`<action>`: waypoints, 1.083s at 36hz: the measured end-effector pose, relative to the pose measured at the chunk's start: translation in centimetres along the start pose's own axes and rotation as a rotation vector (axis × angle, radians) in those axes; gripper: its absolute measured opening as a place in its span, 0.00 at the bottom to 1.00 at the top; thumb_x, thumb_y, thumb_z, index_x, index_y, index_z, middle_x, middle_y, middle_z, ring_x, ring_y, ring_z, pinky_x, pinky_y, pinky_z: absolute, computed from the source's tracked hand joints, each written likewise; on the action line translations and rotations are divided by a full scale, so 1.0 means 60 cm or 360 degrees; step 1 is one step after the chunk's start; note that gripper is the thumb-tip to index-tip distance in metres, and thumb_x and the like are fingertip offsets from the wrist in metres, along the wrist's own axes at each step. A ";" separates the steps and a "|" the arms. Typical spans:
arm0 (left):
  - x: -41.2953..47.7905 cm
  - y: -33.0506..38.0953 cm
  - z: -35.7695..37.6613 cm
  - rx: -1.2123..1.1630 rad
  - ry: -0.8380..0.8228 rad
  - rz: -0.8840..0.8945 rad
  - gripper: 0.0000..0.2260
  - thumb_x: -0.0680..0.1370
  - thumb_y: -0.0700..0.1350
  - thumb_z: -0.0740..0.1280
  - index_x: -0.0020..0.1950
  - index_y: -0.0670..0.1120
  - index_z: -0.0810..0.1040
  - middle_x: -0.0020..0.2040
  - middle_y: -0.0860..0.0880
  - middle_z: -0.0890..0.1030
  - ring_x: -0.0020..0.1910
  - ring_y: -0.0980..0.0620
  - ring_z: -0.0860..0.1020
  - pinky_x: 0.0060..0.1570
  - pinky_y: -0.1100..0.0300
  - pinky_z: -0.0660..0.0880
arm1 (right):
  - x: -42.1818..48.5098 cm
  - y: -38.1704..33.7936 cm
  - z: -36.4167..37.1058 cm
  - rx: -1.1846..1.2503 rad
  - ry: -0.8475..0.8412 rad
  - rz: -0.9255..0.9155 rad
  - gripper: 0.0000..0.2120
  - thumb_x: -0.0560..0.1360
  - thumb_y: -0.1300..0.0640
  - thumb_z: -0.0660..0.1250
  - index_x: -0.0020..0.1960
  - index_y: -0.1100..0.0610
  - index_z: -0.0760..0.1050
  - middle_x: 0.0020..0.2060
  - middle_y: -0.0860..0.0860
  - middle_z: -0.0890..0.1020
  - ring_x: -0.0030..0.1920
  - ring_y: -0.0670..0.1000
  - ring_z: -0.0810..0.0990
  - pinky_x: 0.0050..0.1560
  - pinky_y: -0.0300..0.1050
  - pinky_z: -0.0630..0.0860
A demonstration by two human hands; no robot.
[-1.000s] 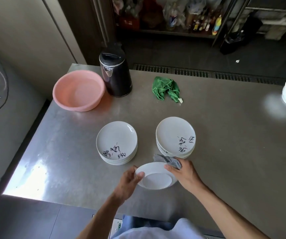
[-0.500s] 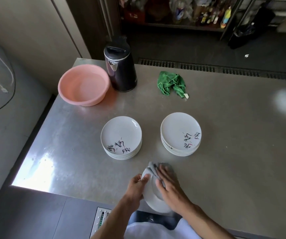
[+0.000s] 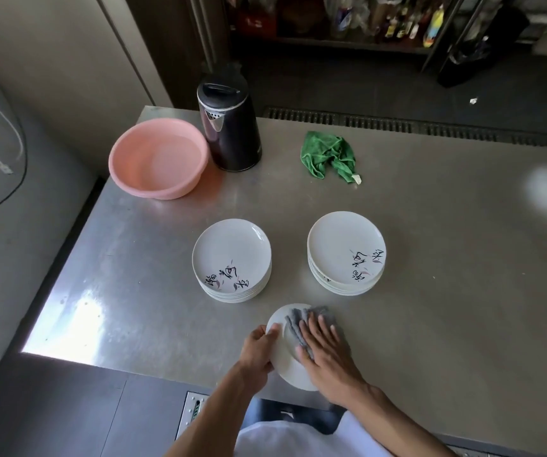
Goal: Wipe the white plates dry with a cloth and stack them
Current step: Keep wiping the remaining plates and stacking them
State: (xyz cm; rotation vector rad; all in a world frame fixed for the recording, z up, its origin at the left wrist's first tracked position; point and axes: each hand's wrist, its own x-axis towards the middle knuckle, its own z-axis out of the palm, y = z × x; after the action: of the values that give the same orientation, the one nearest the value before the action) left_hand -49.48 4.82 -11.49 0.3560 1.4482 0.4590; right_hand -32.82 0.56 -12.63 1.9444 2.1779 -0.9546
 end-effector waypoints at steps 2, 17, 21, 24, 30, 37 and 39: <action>0.002 0.006 -0.004 0.0023 0.0016 0.0017 0.09 0.85 0.48 0.62 0.54 0.43 0.76 0.49 0.39 0.82 0.48 0.42 0.80 0.46 0.52 0.77 | -0.010 -0.002 -0.001 0.0033 -0.0055 -0.0175 0.32 0.82 0.38 0.41 0.81 0.52 0.45 0.77 0.45 0.38 0.80 0.50 0.37 0.78 0.46 0.33; -0.013 0.006 0.006 0.0209 -0.0122 0.0182 0.08 0.84 0.47 0.65 0.55 0.42 0.76 0.48 0.42 0.82 0.46 0.45 0.80 0.45 0.50 0.78 | 0.033 0.001 -0.031 0.0452 0.0068 0.0033 0.26 0.85 0.48 0.50 0.81 0.51 0.50 0.81 0.49 0.49 0.80 0.48 0.44 0.78 0.43 0.40; -0.018 0.007 0.014 0.0283 -0.0152 0.0282 0.08 0.85 0.41 0.63 0.60 0.39 0.78 0.49 0.41 0.83 0.46 0.45 0.80 0.46 0.48 0.77 | 0.041 -0.016 -0.029 0.0401 0.0084 -0.0325 0.24 0.85 0.44 0.48 0.78 0.43 0.46 0.77 0.37 0.47 0.80 0.44 0.43 0.78 0.41 0.39; -0.020 0.010 0.008 0.0244 -0.0138 0.0273 0.05 0.85 0.44 0.64 0.54 0.44 0.79 0.45 0.45 0.83 0.43 0.47 0.81 0.40 0.53 0.78 | 0.048 0.004 -0.035 0.0334 0.0153 -0.0221 0.24 0.85 0.45 0.47 0.78 0.41 0.43 0.78 0.38 0.48 0.79 0.43 0.44 0.78 0.41 0.40; -0.016 0.004 0.004 0.0342 -0.0142 0.0355 0.05 0.84 0.40 0.65 0.51 0.46 0.80 0.44 0.48 0.84 0.41 0.51 0.81 0.37 0.57 0.78 | 0.044 -0.021 -0.033 0.0214 0.0193 -0.0413 0.24 0.85 0.44 0.45 0.80 0.47 0.54 0.79 0.46 0.58 0.80 0.47 0.53 0.78 0.46 0.48; -0.018 -0.016 0.003 0.0195 -0.0084 0.0308 0.04 0.84 0.43 0.66 0.52 0.43 0.77 0.43 0.45 0.81 0.41 0.48 0.79 0.38 0.55 0.76 | 0.043 -0.004 -0.034 0.0472 0.0300 0.0055 0.23 0.86 0.49 0.47 0.81 0.48 0.54 0.79 0.42 0.52 0.80 0.46 0.48 0.78 0.40 0.44; -0.018 -0.022 -0.002 0.0008 -0.0112 0.0227 0.06 0.82 0.45 0.68 0.54 0.43 0.76 0.47 0.44 0.82 0.46 0.46 0.80 0.41 0.51 0.79 | 0.043 0.001 -0.038 0.0709 0.0315 0.0262 0.24 0.86 0.51 0.47 0.81 0.47 0.52 0.80 0.43 0.51 0.80 0.43 0.46 0.76 0.35 0.40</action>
State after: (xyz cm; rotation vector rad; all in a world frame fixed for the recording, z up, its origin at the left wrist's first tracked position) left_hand -49.53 3.13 -11.25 0.4768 1.3613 0.5525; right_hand -32.47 3.93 -12.00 2.4631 1.9799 -1.3633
